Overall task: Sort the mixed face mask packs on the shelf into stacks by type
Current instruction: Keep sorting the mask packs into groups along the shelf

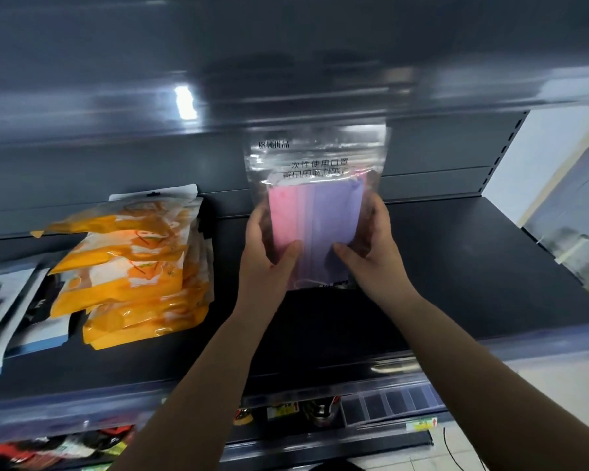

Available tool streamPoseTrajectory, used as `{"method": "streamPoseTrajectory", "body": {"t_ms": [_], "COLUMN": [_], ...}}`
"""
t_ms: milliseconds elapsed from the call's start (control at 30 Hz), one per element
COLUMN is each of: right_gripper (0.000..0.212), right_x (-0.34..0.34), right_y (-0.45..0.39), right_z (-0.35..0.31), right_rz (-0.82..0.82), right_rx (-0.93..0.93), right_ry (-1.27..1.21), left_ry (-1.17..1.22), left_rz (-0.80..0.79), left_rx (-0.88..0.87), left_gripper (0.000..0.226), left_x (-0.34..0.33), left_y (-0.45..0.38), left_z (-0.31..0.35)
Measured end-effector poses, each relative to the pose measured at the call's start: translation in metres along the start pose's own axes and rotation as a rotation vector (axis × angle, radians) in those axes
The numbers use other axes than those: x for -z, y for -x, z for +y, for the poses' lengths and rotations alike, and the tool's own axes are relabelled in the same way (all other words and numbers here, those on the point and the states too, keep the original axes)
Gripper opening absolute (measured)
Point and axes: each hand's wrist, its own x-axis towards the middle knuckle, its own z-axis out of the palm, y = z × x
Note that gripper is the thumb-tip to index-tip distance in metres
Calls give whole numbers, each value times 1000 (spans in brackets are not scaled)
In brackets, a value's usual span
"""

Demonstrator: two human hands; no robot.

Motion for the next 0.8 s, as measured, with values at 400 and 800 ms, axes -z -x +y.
{"method": "streamPoseTrajectory", "body": {"t_ms": [400, 800], "right_gripper": [77, 65], "right_x": [-1, 50], "right_y": [15, 19], "right_z": [11, 21], "right_rz": [-23, 93], "right_rx": [-46, -95], "right_ry": [105, 109], "left_ry": [-148, -220], "left_rz": [-120, -92], "left_rx": [120, 174], "left_gripper": [74, 48], "left_x": [-3, -32], "left_y": [18, 8], "left_z": [-6, 2]}}
